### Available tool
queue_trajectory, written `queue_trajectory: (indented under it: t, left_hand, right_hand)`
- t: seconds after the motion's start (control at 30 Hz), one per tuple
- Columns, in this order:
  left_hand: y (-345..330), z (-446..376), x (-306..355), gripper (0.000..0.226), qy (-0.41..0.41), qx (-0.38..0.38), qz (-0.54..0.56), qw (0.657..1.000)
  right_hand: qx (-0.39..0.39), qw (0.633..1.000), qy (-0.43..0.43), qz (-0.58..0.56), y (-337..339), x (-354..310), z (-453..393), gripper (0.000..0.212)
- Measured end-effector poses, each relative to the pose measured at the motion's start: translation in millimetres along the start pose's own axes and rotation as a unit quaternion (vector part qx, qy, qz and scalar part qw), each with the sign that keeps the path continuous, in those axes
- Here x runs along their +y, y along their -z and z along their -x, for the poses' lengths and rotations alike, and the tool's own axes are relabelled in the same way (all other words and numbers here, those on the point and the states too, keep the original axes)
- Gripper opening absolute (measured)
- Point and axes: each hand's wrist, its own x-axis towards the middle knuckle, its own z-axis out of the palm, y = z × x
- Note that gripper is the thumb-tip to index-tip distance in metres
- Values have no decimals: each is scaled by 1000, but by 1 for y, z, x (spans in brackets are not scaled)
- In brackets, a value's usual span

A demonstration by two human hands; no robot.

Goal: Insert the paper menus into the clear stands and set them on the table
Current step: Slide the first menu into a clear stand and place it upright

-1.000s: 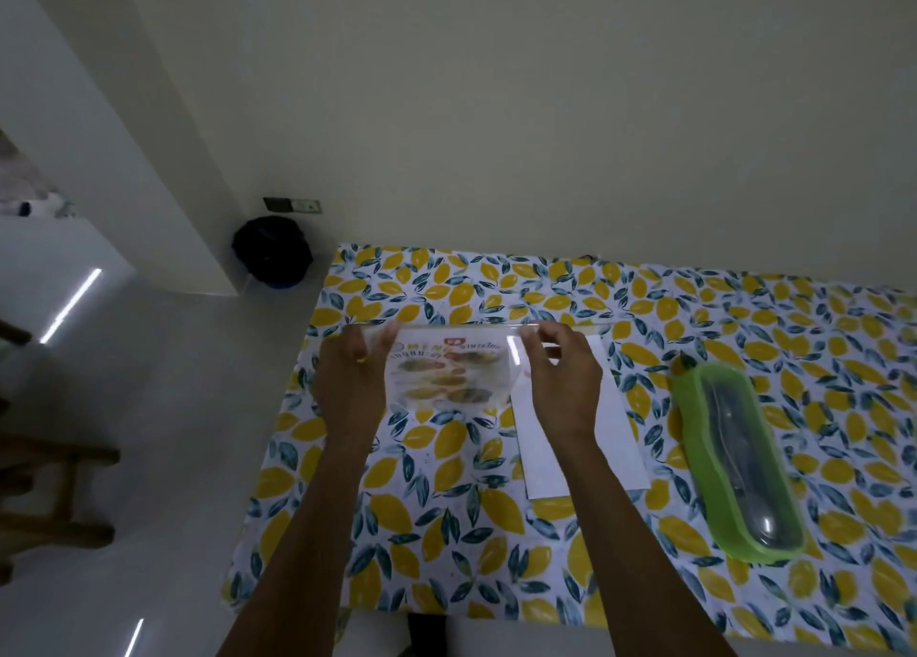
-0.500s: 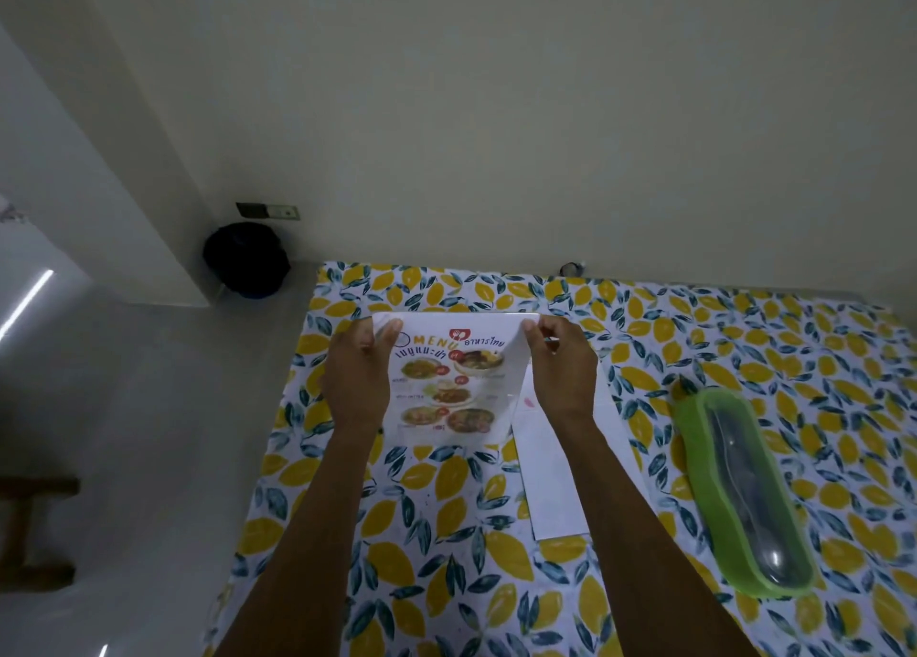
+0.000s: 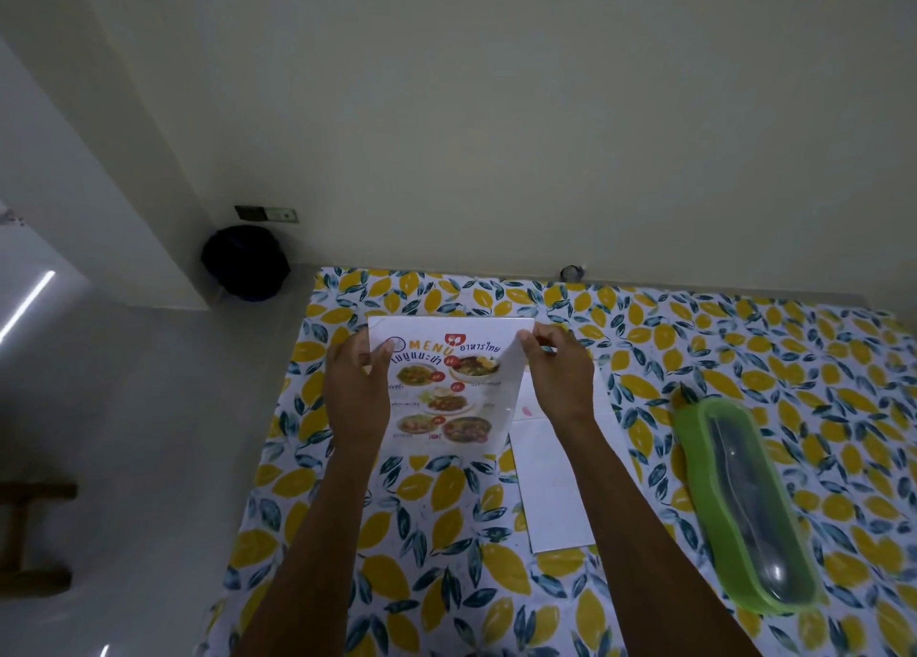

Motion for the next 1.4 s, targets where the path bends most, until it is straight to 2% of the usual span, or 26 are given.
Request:
queue_trajectory:
  t: [0.17,0.23,0.37,0.47,0.53,0.67,0.9,1.1,1.23,1.4]
  left_hand:
    - [4,12,11,36,31,6,11,999]
    - [3,19,15,45,81,15,-4,997]
    - [-13,46,23,57,169,70,-23,983]
    - [-41,88,29,59,190,77,-69,976]
    - [-65,117,36,56,190,49,-102,975]
    - [-108,161,58,64,264,-33,-125,956]
    - [-166,209,75,63,228,-109,-142,957]
    - [-191,240,57,75,271,-202,-194,921]
    - [-193,248,55,68,275,-202,-199,919]
    - [-187,246,55,57,274,-202,-152,928]
  right_hand:
    - [-31,996,-46,-64,19,4,2,26]
    - [-37,994,-61,-77,30,11,4,26]
    - [-40,995,-55,-66,53,35,10,22]
    - [-59,995,-69,-49,68,62,13,18]
    - [-72,994,-79,-33,80,80,15,18]
    - [-99,992,-83,-8,102,125,19,19]
    - [-144,984,-107,20,129,186,29,23]
    - [-193,956,-191,111,131,242,52,40]
    - [-206,943,-216,149,128,266,75,50]
    - [-171,952,-229,106,129,260,80,46]
